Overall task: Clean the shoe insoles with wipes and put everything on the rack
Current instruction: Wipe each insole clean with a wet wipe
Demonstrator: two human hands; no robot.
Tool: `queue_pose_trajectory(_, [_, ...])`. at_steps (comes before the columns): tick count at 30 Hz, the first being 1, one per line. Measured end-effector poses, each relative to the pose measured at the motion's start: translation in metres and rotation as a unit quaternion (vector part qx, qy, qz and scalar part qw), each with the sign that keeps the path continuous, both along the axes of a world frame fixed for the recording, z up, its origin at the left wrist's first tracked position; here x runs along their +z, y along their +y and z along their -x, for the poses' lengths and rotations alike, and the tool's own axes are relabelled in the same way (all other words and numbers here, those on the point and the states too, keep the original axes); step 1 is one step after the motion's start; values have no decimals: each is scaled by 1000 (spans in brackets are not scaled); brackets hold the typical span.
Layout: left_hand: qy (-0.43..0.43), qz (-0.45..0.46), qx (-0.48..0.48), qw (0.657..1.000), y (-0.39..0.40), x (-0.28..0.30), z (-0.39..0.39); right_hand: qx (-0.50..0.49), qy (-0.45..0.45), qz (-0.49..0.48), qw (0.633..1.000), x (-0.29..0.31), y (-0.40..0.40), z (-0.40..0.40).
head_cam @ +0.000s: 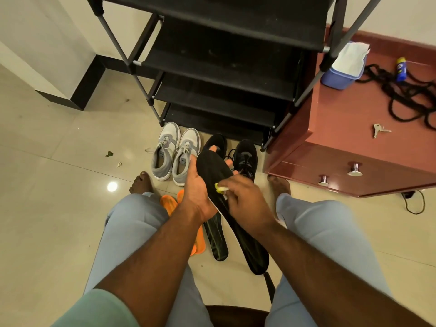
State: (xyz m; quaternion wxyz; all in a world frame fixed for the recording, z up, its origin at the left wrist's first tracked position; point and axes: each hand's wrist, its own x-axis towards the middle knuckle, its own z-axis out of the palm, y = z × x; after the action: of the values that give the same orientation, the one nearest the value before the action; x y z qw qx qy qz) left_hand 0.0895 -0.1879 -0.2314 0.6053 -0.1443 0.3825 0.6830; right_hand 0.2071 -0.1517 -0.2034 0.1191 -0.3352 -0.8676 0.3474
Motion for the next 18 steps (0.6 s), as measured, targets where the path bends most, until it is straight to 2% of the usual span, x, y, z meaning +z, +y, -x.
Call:
queue_pose_trajectory(3, [-3, 0, -4, 1000, -1, -2, -1, 45, 6, -7, 999, 3, -1, -1])
queue_pose_trajectory(7, [-28, -13, -39, 999, -2, 2, -8, -51, -24, -43, 997, -4, 16, 3])
queue_pose_trajectory(11, [-16, -15, -50, 998, -2, 2, 3, 27, 18, -35, 999, -4, 7, -7])
queue_pose_trajectory(13, [-10, -23, -54, 998, 0, 5, 2, 31, 24, -49, 998, 0, 10, -7])
queue_pose_trajectory(15, [-12, -29, -75, 997, -2, 6, -4, 2, 19, -80, 997, 4, 22, 5])
queue_pose_trajectory(18, [-35, -29, -108, 993, -6, 6, -9, -59, 50, -68, 995, 11, 38, 27])
